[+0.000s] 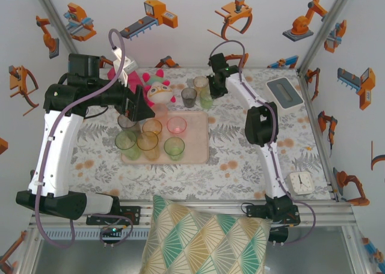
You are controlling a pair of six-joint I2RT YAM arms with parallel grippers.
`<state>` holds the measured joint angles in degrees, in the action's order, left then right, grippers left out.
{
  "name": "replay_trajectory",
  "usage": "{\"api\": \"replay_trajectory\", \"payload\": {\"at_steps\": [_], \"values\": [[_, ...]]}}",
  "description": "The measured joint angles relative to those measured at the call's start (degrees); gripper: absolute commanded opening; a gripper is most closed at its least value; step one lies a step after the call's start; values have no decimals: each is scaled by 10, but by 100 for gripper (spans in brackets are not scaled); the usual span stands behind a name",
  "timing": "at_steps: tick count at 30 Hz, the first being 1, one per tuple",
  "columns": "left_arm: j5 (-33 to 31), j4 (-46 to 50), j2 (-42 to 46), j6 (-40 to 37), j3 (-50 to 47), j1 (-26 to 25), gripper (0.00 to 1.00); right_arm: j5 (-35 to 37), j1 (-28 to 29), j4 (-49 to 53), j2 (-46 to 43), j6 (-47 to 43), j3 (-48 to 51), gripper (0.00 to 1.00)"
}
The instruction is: Place the glasses into the tray
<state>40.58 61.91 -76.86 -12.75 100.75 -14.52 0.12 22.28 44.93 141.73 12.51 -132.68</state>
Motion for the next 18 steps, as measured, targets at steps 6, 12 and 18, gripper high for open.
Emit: {"api": "replay_trajectory", "payload": {"at_steps": [6,12,18], "values": [[0,0,0,0,0,0,97,8,0,12,-25,-7,6,11],[0,-1,0,0,0,0,97,9,0,13,-71,-11,27,11],[0,-2,0,0,0,0,97,12,1,10,-103,-16,56,11]]}}
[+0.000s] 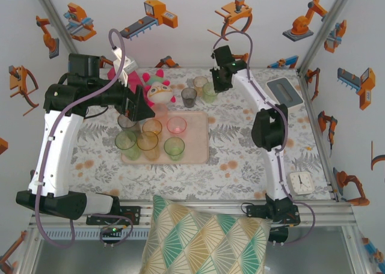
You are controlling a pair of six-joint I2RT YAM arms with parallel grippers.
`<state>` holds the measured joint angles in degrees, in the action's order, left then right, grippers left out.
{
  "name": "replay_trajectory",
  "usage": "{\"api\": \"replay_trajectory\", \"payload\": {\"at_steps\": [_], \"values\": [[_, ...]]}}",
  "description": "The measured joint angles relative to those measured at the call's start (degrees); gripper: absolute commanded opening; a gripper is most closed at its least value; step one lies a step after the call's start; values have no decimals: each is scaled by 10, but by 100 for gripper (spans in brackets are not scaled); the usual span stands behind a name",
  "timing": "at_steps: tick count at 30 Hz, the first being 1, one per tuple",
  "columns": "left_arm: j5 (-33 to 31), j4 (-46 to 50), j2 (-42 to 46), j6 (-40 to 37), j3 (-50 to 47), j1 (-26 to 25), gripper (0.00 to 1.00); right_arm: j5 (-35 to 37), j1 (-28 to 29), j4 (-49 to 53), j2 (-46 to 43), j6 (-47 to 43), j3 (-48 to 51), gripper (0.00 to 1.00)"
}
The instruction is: Place the glasses into the tray
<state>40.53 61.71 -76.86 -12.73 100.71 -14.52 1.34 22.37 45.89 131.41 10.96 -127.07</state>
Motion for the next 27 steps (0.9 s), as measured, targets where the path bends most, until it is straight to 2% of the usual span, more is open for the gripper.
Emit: {"api": "replay_trajectory", "payload": {"at_steps": [6,14,27], "values": [[0,0,0,0,0,0,97,13,14,6,-31,-6,37,11],[0,-5,0,3,0,1,97,23,66,9,-70,-6,51,11],[0,-5,0,4,0,3,97,28,138,14,-50,-7,14,11]]}}
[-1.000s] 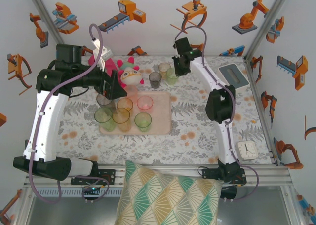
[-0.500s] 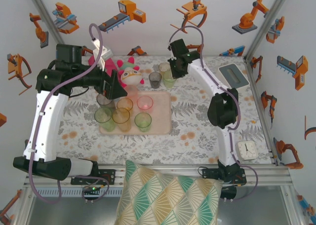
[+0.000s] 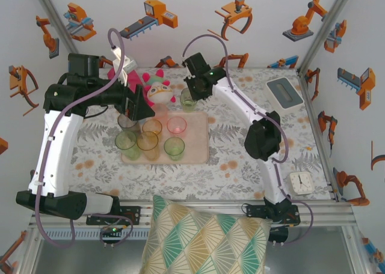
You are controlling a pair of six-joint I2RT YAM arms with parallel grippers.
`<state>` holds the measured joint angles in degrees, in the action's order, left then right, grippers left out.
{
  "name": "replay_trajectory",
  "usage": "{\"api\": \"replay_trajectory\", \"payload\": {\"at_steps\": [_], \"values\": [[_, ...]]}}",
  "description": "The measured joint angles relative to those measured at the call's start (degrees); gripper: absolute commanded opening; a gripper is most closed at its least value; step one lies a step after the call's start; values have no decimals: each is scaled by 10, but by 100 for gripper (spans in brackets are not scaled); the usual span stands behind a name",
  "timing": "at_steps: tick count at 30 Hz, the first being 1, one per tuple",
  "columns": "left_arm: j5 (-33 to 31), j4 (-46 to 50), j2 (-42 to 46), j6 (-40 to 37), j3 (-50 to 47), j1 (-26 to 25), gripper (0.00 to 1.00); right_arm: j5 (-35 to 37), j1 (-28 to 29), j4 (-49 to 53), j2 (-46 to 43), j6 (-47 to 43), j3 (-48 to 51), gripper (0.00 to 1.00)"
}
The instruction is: Place the glasses into the tray
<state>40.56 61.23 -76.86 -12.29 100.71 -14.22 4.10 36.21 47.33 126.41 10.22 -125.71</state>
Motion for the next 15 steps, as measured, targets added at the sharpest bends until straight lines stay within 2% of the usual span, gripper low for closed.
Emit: {"api": "replay_trajectory", "payload": {"at_steps": [15], "values": [[0,-1,0,0,0,0,97,2,18,0,60,3,-42,11]]}}
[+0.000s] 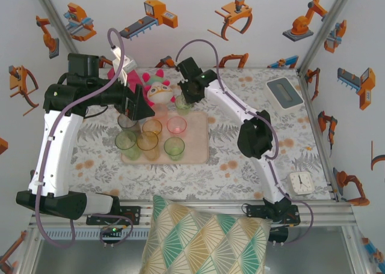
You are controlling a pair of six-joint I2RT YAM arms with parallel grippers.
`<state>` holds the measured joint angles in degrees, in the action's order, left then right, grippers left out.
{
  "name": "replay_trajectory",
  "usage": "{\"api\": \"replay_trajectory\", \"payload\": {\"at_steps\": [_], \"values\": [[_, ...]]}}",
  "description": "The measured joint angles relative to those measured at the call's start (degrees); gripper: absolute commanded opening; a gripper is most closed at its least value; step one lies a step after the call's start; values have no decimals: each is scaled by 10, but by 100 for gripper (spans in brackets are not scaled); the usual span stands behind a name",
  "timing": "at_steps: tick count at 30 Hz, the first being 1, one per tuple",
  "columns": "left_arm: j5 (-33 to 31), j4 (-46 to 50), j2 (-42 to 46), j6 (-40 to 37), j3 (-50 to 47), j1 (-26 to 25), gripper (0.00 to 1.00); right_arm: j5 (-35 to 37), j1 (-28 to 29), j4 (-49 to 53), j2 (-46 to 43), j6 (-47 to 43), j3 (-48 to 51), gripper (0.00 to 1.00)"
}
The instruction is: Place the glasses into the tray
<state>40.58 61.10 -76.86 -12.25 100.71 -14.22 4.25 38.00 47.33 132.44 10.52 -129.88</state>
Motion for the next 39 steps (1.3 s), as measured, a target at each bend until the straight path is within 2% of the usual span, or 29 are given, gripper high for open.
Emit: {"api": "replay_trajectory", "payload": {"at_steps": [39], "values": [[2,0,0,2,0,0,97,-2,8,-14,70,15,-40,12]]}}
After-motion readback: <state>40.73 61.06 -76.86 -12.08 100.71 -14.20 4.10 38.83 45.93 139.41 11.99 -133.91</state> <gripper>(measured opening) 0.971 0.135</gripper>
